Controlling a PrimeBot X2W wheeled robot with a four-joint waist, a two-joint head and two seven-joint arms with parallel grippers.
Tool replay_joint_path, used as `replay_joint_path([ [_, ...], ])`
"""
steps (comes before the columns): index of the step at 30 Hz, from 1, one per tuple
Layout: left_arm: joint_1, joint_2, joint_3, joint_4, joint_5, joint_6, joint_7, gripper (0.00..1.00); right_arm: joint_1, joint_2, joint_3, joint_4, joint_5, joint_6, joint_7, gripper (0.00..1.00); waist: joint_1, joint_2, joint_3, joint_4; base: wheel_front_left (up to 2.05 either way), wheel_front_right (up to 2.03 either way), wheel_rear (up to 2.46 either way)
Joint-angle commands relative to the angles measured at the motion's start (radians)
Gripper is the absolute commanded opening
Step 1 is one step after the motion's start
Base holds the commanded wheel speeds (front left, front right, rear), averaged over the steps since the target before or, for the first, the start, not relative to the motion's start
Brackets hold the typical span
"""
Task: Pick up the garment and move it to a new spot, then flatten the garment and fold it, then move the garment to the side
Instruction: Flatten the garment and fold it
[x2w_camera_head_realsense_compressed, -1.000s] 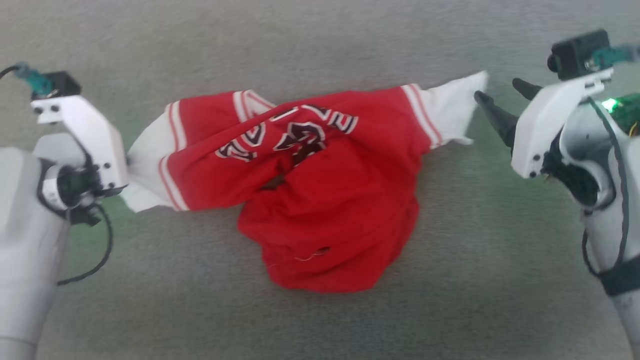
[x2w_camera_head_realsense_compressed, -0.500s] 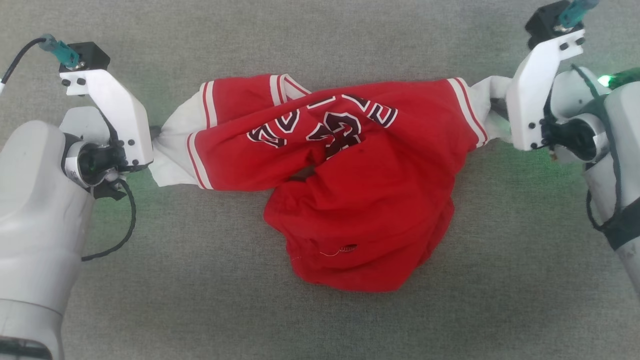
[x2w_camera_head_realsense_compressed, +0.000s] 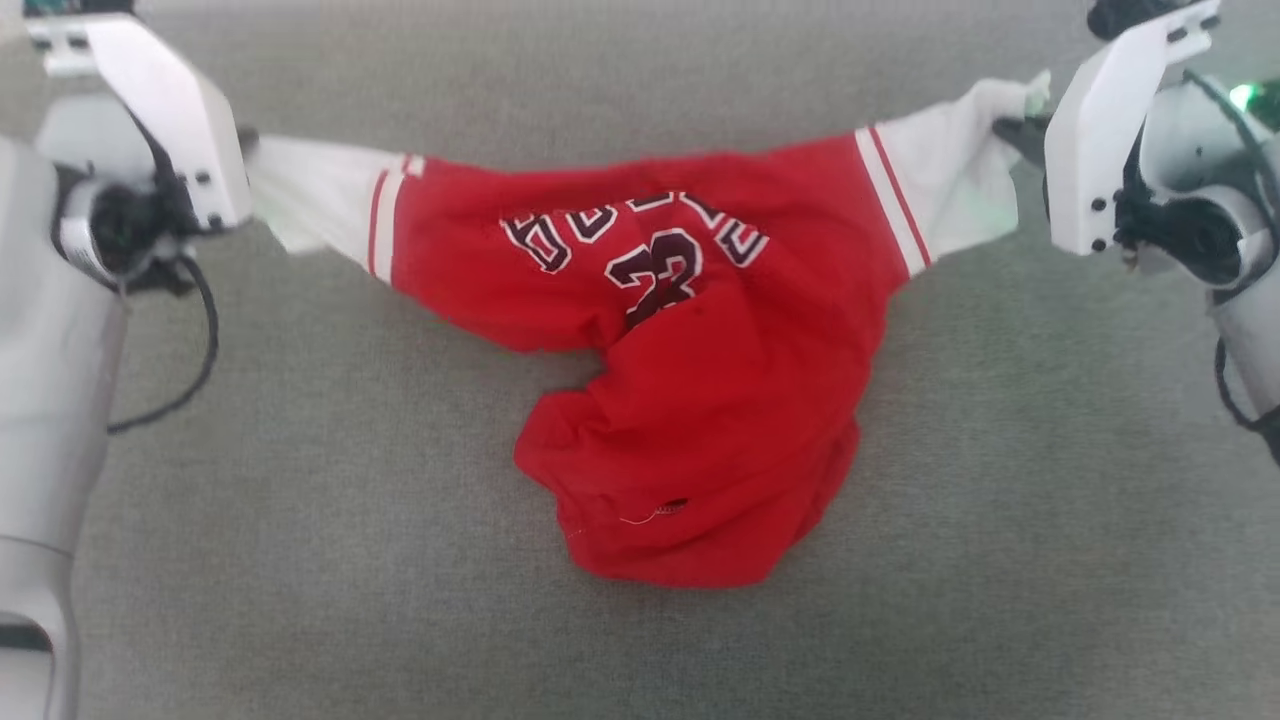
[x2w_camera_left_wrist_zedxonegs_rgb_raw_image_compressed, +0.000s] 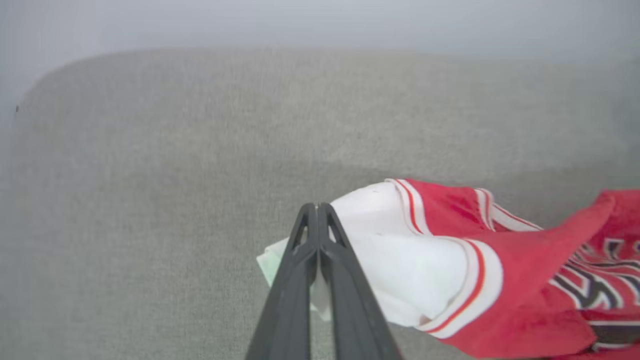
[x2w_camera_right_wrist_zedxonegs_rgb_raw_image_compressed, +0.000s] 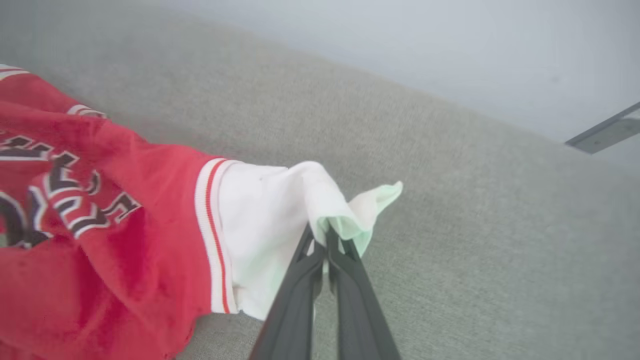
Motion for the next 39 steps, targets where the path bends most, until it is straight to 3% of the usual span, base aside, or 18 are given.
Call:
replay_joint_path([
  [1,-0.014,0.009,-0.001,-0.007,0.015,-0.003,-0.010,0.00,-0.013,-0.010,0.003,-0.006,0.004,0.000,-0.010,0.00,0.0000,0.0000,-0.034,-0.015,0.00,0.00,0.00],
  [14,-0.154,0.074,-0.002,-0.130,0.071,-0.001,-0.089,0.00,-0.138,-0.056,0.046,-0.071,0.046,0.000,-0.160,0.00,0.0000,0.0000,-0.220,-0.060,0.00,0.00,0.00],
  [23,-0.188,0.095,-0.012,-0.185,0.085,0.008,-0.087,0.00,-0.186,-0.087,0.089,-0.091,0.081,0.000,-0.193,0.00,0.0000,0.0000,-0.313,-0.072,0.00,0.00,0.00],
  [31,-0.185,0.109,-0.011,-0.228,0.079,0.023,-0.075,0.00,-0.213,-0.102,0.124,-0.068,0.093,0.000,-0.230,0.00,0.0000,0.0000,-0.324,-0.078,0.00,0.00,0.00],
  [39,-0.216,0.090,-0.015,-0.216,0.095,0.026,-0.138,0.00,-0.264,-0.068,0.141,0.028,0.054,0.000,-0.341,0.00,0.0000,0.0000,-0.259,-0.082,0.00,0.00,0.00],
])
